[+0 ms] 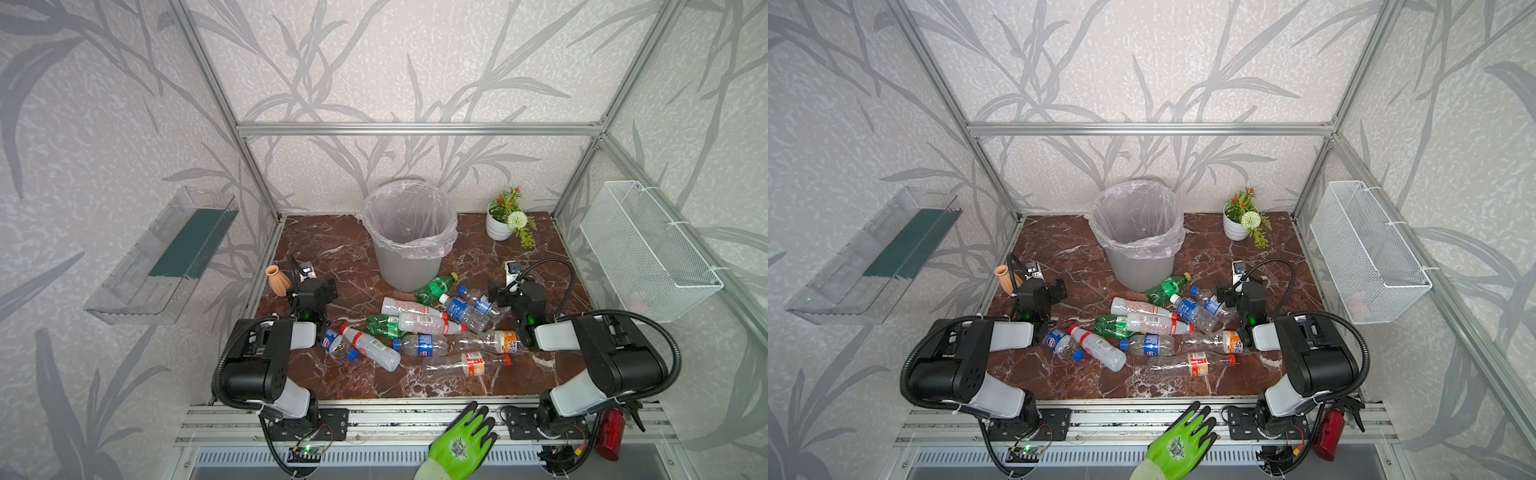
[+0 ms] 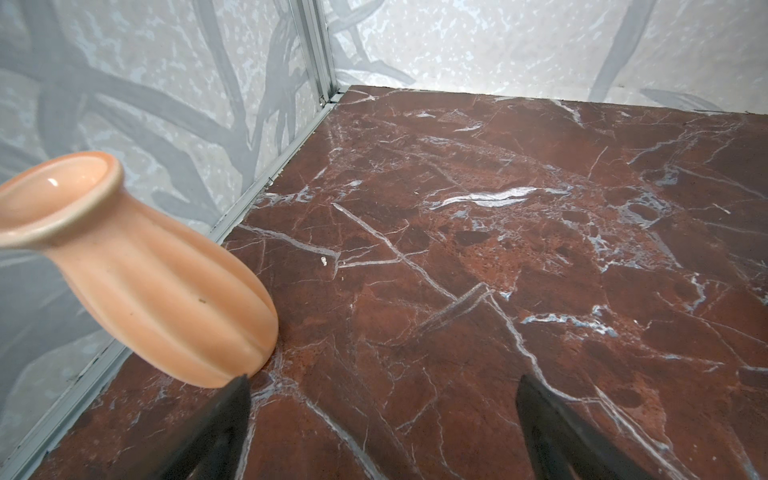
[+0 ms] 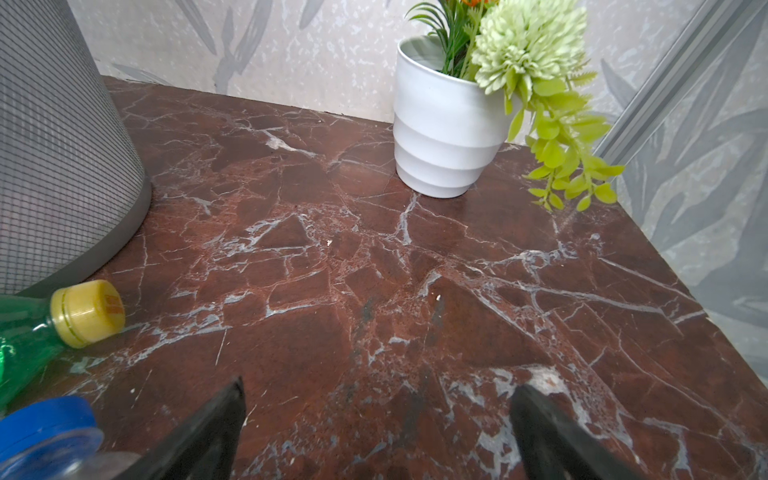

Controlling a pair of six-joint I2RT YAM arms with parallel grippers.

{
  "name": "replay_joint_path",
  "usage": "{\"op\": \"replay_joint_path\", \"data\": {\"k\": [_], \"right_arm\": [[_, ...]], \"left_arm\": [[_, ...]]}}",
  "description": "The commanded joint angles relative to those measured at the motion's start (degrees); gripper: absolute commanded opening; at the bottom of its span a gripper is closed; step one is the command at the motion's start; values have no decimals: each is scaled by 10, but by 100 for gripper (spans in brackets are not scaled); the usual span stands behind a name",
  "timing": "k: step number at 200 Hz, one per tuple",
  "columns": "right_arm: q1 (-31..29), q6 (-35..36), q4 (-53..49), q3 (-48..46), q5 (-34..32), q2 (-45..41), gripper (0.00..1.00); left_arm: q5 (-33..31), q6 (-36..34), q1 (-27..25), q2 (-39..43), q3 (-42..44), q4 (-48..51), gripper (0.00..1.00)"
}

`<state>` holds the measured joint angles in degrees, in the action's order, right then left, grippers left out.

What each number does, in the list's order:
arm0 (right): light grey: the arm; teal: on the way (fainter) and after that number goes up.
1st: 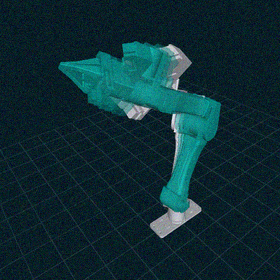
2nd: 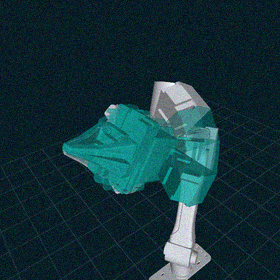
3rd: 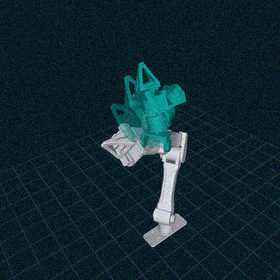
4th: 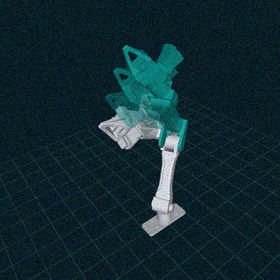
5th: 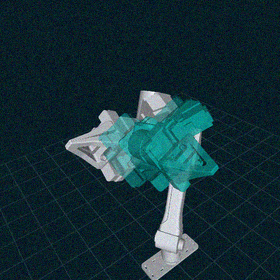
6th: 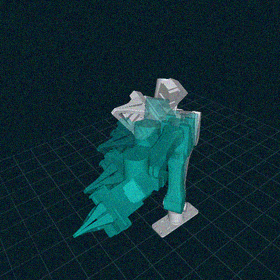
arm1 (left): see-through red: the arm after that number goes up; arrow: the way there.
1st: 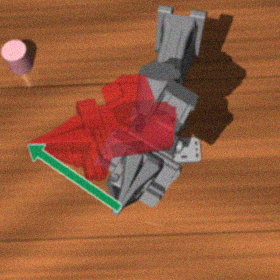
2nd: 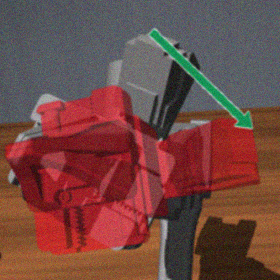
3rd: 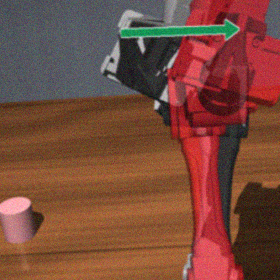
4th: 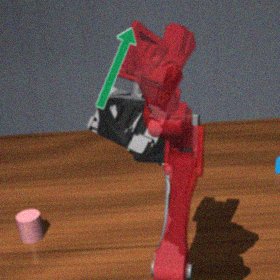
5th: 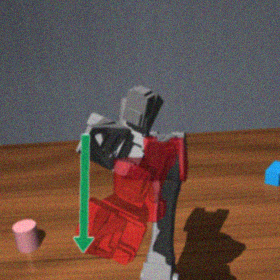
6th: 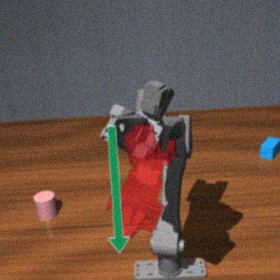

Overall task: Throw the plastic bottles in the bin
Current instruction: 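Raise both arms from rest toward the bottle pile, then lower the right gripper onto the white red-labelled bottle and grasp it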

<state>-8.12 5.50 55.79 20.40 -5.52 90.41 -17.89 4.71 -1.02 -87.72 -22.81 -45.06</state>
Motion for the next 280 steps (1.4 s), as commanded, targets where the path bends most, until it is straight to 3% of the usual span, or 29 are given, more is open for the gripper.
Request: {"op": "replay_joint_path", "data": {"k": [1,39,52,65,84,118,136,169,198,280], "right_arm": [[8,-10,0,11,11,3,99],[23,-19,-20,13,44,-17,100],[23,-20,-87,27,47,-58,99],[23,-31,-204,61,49,-114,99],[23,-47,-323,106,75,-180,99],[-9,-76,-435,174,160,-240,96],[-81,-52,-496,221,166,-235,94],[-228,15,-610,304,150,-176,92],[-313,78,-663,334,146,-115,90],[-378,142,-734,375,196,-39,85]], "left_arm": [[-1,2,0,5,-7,-8,99],[-26,14,1,21,-19,9,98],[-55,32,4,58,-63,127,97],[-102,97,9,91,-148,330,99],[-71,145,11,128,-208,445,93],[-6,208,10,193,-202,444,91],[23,229,4,204,-197,453,91],[17,280,-9,208,-187,498,90],[9,305,-10,216,-166,506,92],[0,329,-9,218,-157,537,94]]}}
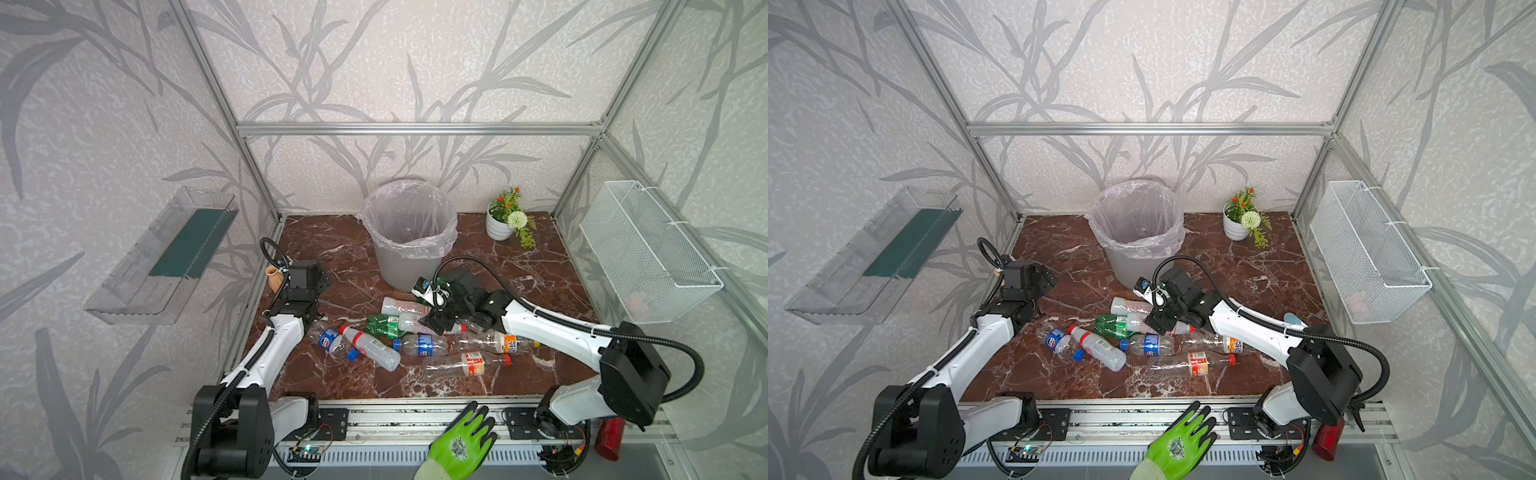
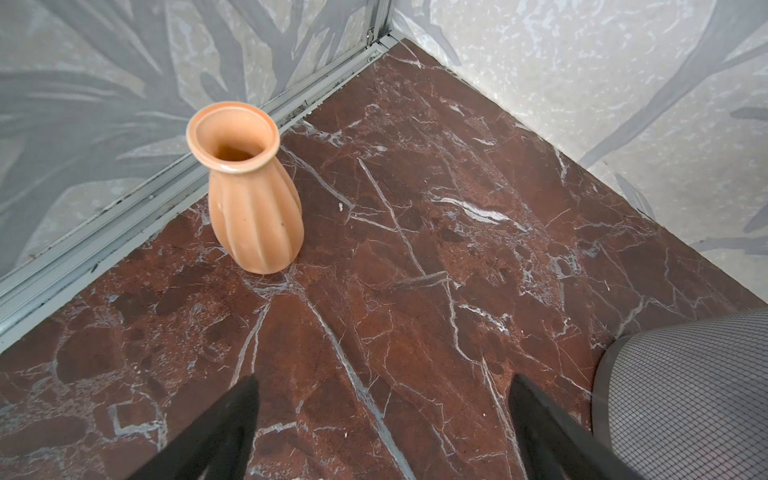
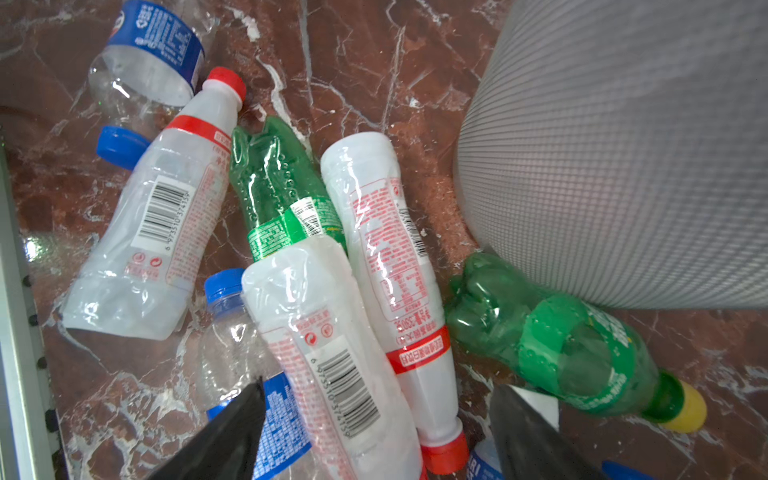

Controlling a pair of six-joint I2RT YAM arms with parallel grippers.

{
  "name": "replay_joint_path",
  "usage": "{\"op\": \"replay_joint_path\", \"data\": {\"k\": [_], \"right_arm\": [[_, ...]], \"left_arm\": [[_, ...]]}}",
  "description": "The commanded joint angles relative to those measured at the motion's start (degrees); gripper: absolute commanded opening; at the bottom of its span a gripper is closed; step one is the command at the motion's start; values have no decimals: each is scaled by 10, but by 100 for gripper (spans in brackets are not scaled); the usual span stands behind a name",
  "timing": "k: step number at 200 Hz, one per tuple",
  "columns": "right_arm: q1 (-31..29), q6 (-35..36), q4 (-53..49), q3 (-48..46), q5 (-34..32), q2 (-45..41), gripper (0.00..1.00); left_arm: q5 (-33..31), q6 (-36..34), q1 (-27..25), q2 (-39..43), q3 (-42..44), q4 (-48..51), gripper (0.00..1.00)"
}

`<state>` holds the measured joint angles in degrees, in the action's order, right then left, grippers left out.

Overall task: Throw the plastic bottles in the bin
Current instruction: 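Lower the right gripper onto the white red-labelled bottle and grasp it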

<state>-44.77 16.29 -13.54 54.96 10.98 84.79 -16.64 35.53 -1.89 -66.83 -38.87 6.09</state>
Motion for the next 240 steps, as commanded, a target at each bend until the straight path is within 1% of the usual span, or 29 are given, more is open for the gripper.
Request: {"op": "replay_joint_path", "data": {"k": [1,34,67,104,126,170,208,240], "right_arm": [[-11,35,-40,29,32,19,85],[-13,57,-49,32,35,44,84],[-13,81,-60,49,40,80,82],[-14,105,-104,91,23,127,79],[-14,118,-107,102,23,153,78],[-13,146,-131,126,19,173,70],[-13,153,-136,131,24,167,55],[-13,143,-122,124,24,137,52]], "left_arm": [[-13,21,-1,10,3,26,94],[-14,25,-1,11,2,36,94],[-13,25,0,15,2,41,95],[-13,25,0,20,2,50,95],[-16,23,0,22,0,52,95],[-22,18,1,22,-3,60,95],[-24,20,1,23,-4,63,95],[-23,24,1,19,-7,66,96]]}}
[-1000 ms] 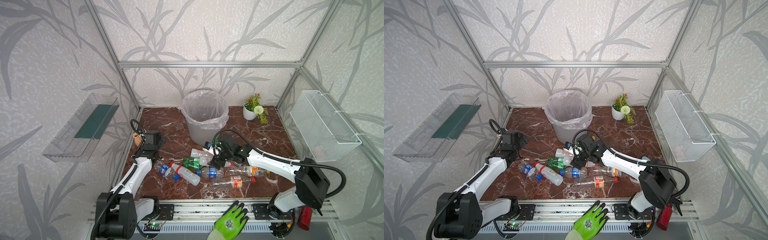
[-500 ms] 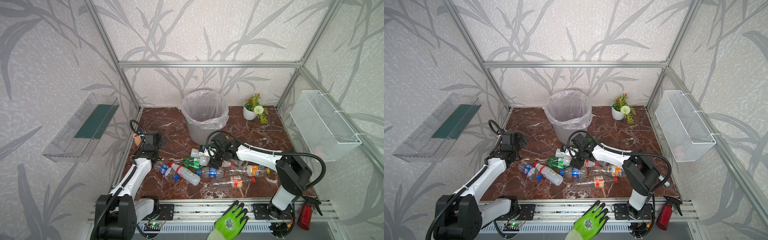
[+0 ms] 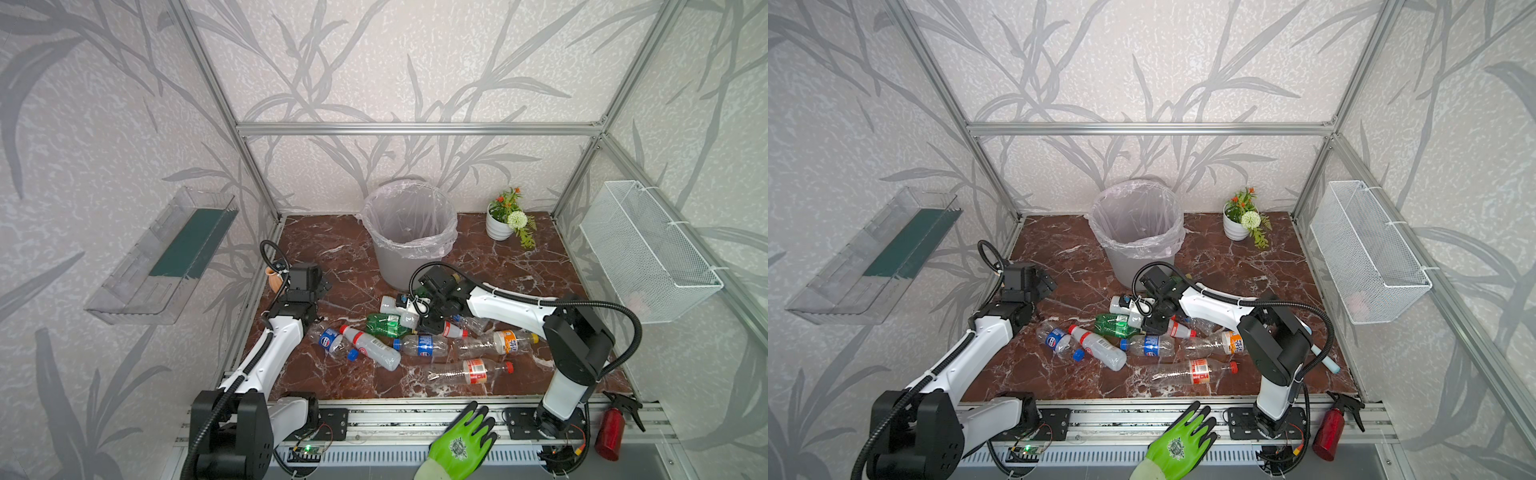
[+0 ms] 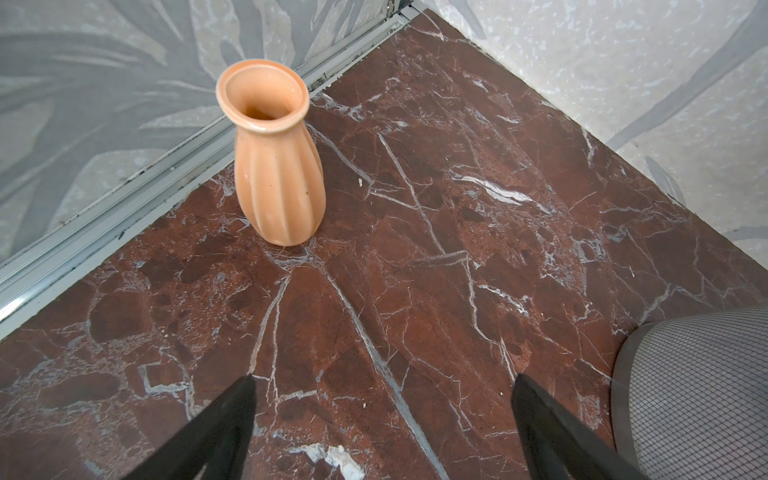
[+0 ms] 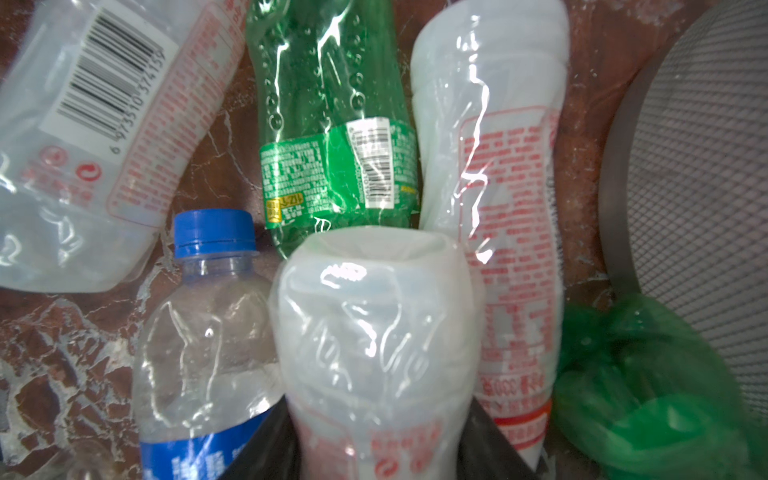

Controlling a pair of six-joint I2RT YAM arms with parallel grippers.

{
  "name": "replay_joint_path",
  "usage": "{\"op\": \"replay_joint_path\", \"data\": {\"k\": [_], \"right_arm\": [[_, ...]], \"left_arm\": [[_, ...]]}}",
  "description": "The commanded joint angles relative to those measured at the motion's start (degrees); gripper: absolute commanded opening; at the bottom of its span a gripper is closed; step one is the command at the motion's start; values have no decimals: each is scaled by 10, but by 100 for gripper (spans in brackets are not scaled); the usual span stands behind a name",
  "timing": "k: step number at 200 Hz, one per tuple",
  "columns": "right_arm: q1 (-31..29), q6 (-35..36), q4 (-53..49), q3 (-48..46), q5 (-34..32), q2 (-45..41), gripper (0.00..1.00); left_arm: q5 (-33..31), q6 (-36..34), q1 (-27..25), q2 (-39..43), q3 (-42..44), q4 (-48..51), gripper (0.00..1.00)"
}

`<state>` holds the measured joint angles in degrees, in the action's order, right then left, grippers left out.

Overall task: Throw the plastic bottles in the bin
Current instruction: 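Lower the right gripper onto the white red-labelled bottle and grasp it, then lift the white bottle with the right gripper and release it into the bin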

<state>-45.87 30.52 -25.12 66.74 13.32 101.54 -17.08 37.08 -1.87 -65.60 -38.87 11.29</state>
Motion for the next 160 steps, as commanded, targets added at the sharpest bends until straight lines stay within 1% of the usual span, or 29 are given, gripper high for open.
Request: {"op": "replay_joint_path", "data": {"k": [1,8,12,28,55,77,91,110,125,149,160], "right_arm": [[-2,0,-6,6,0,-31,52],[-2,-2,-2,3,-2,-34,51],[-2,-5,3,1,-4,-54,50],[-1,-16,22,-8,-13,-82,49],[1,-44,71,-33,-62,-146,47],[6,-71,119,-57,-88,-203,47],[17,-94,162,-74,-94,-247,47],[38,-131,249,-108,-94,-323,47],[60,-161,294,-110,-89,-374,47],[79,-175,390,-105,-126,-421,48],[97,-198,452,-98,-121,-428,49]], "left_arm": [[-19,9,1,7,-7,14,95],[-19,10,0,7,-7,15,95],[-19,11,1,8,-8,15,95],[-21,15,1,8,-6,16,95],[-30,27,1,9,-5,23,95],[-28,32,1,10,-4,25,95],[-24,35,0,10,-4,26,95],[-23,39,0,12,-2,26,96],[-21,40,1,14,0,24,95],[-16,40,0,16,1,23,95],[-15,41,0,17,2,23,95]]}}
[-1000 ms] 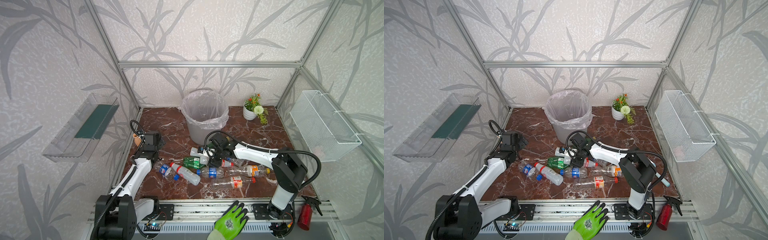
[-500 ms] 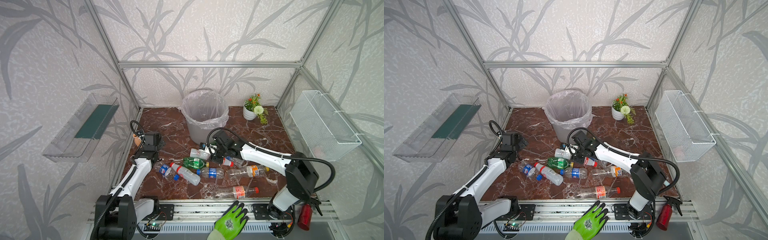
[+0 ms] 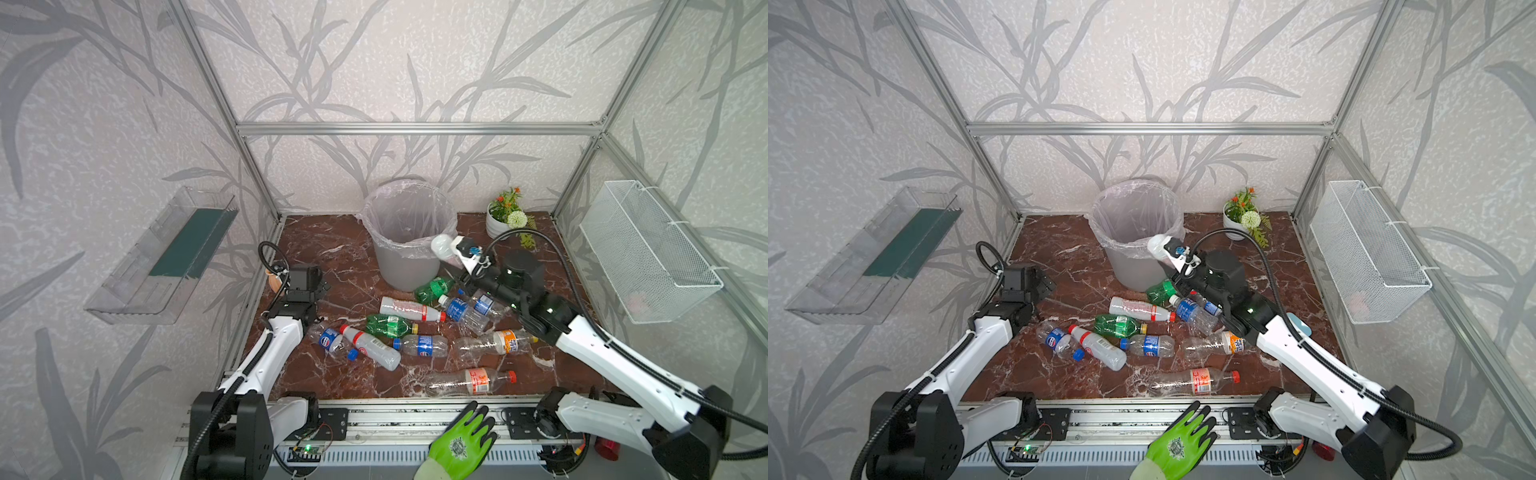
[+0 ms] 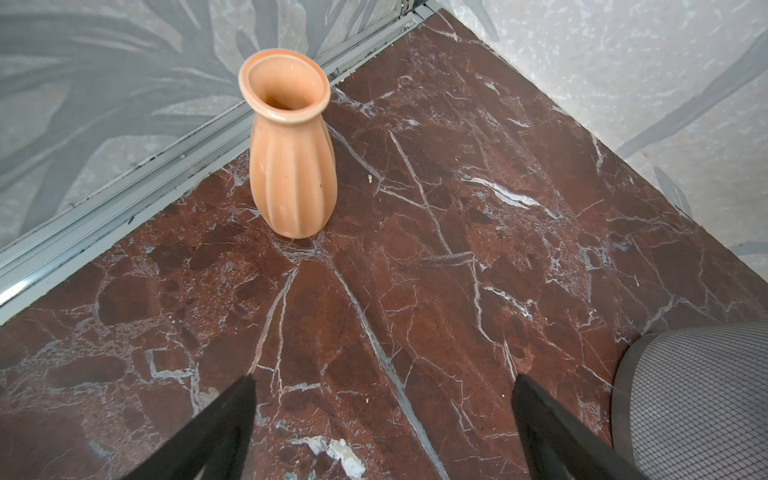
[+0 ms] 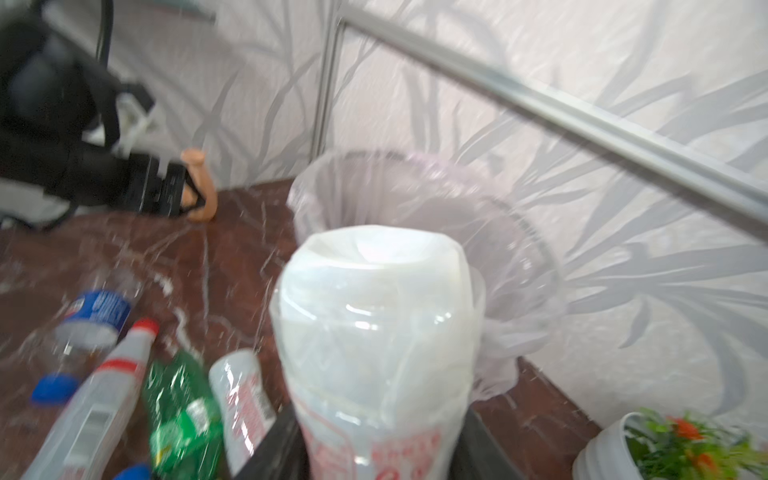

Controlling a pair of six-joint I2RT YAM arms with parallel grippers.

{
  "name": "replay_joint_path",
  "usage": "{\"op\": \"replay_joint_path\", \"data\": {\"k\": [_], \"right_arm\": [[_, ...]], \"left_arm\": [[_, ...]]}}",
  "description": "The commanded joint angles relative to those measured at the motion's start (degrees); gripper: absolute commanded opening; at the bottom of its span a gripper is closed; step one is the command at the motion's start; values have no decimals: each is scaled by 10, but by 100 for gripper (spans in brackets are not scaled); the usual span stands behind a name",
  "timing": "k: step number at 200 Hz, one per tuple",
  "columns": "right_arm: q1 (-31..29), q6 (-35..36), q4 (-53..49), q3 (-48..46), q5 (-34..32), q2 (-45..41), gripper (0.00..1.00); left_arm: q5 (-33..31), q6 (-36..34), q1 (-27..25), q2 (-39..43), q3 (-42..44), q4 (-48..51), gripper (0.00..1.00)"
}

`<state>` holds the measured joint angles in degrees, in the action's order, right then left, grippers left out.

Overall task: Throw the plastic bottles in the bin
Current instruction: 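Lift the white bottle with the right gripper and release it into the bin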

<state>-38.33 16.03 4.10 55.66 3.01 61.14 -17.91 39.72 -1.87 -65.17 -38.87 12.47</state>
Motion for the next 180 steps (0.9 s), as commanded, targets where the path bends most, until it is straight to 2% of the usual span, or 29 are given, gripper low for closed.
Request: {"op": "replay_joint_path", "data": {"k": [1,31,62,76,93,105,135,155,180], "right_arm": [[24,-56,164,13,-17,-24,49],[75,-146,288,66,-2,18,51],[97,-234,406,125,-13,107,52],[102,-272,424,163,-16,155,53],[103,-308,390,230,5,220,53],[103,-331,318,278,24,270,55],[103,-347,163,364,60,355,76],[103,-314,100,395,40,355,97],[107,-276,106,376,4,299,100]], "left_arm": [[-7,14,0,12,2,12,95],[1,18,0,23,13,10,95],[5,20,-1,40,27,8,95],[6,20,-1,47,32,8,95],[5,19,-1,55,36,9,96],[3,18,-1,58,37,12,95],[-2,14,-1,64,36,19,96],[-1,8,-1,64,33,21,95],[-1,2,-1,67,27,31,96]]}}
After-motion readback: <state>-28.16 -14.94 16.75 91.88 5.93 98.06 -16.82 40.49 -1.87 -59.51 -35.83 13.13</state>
